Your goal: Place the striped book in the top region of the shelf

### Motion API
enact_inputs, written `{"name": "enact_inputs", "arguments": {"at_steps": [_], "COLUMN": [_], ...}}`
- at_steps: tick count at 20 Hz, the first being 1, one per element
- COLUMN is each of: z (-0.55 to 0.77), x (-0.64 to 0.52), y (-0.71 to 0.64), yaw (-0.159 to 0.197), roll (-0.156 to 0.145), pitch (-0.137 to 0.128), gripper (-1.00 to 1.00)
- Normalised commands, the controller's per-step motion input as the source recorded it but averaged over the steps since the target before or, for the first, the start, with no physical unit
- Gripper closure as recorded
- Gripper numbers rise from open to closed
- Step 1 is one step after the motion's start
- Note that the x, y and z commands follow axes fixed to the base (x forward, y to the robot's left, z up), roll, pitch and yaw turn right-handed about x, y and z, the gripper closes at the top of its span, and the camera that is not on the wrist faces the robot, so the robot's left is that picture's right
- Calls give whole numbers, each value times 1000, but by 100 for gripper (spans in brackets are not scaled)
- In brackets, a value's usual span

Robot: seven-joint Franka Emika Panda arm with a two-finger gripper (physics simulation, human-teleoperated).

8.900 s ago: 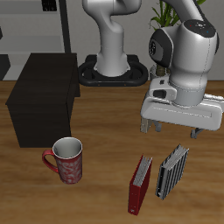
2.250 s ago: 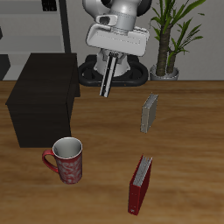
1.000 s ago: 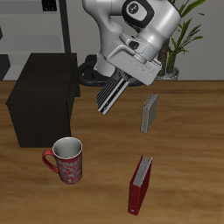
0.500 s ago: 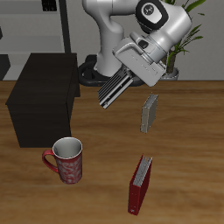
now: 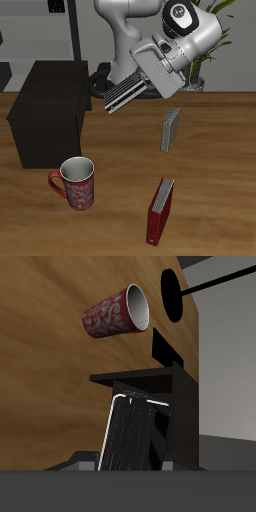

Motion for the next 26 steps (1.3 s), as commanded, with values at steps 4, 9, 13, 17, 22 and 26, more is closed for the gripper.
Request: {"name": "enact_inputs", "arguments": {"at_steps": [4, 9, 13, 17, 22, 26], "z": [-46, -3, 9, -120, -139, -90], "x": [-27, -19, -31, 8, 59, 64], "y": [98, 173, 116, 1, -80, -80], "yaw": [1, 9, 6, 32, 18, 8], "roll": [-23, -7, -1, -32, -43, -16], "pitch": [29, -25, -18, 5, 3, 24], "gripper": [100, 100, 100, 100, 100, 100]}}
